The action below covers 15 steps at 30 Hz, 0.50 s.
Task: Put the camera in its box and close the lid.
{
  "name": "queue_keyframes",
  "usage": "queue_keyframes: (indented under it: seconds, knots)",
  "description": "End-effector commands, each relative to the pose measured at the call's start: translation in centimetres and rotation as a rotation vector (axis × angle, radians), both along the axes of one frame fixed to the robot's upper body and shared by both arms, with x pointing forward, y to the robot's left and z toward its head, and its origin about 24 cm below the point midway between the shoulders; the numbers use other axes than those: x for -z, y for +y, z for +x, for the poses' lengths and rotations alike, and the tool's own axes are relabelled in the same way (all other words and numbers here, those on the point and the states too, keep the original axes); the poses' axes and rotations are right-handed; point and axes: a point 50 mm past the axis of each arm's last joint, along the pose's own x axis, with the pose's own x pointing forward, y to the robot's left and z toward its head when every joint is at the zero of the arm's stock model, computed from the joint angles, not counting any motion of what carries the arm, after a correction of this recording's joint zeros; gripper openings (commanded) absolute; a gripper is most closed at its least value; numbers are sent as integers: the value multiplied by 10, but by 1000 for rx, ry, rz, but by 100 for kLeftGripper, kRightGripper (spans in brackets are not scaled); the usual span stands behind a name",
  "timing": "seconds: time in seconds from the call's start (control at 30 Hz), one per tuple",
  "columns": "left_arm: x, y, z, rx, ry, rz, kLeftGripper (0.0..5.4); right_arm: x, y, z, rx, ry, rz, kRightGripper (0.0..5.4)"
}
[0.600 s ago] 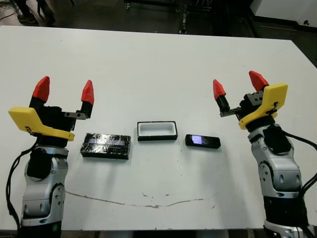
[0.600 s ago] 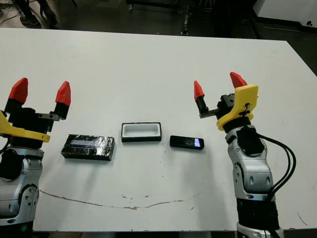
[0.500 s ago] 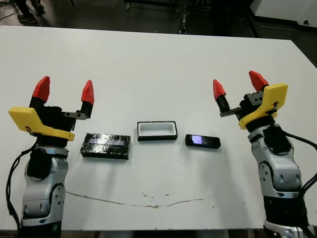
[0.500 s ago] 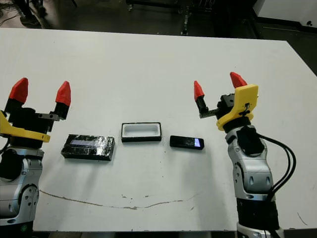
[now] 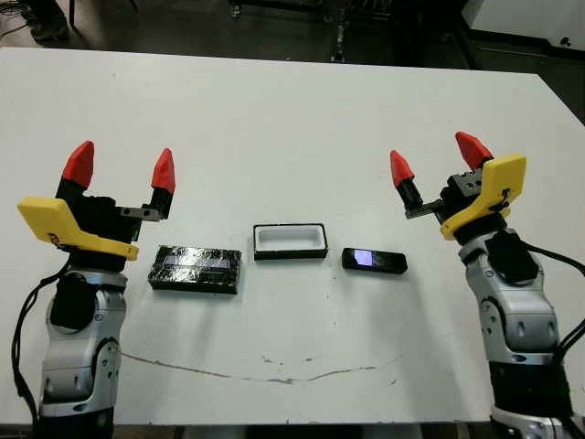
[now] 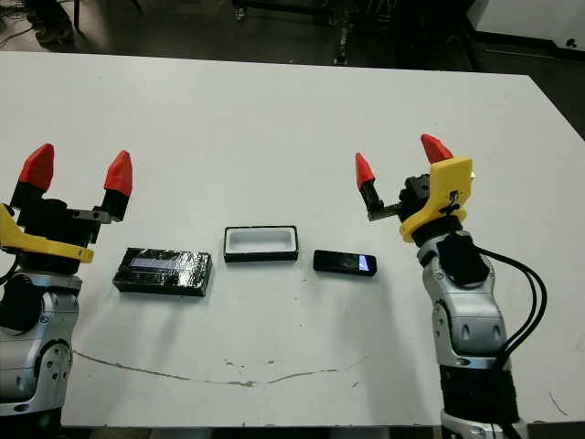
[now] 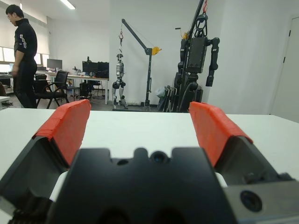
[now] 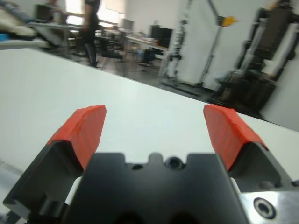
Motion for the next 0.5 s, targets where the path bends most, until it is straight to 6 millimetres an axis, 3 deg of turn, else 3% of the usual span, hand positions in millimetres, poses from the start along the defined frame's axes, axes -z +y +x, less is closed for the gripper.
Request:
queue_keyframes:
  seconds: [0.03, 0.23, 0.5]
  knots:
    - [0, -1, 3, 6, 10, 7, 539, -18, -16, 7, -131, 27, -93, 540]
    - [1, 0, 3, 6, 15, 6, 539, -35, -38, 22, -358, 106, -302, 540]
    - [-2, 1, 3, 1, 14, -9, 539, -44, -42, 34, -648, 215, -585, 540]
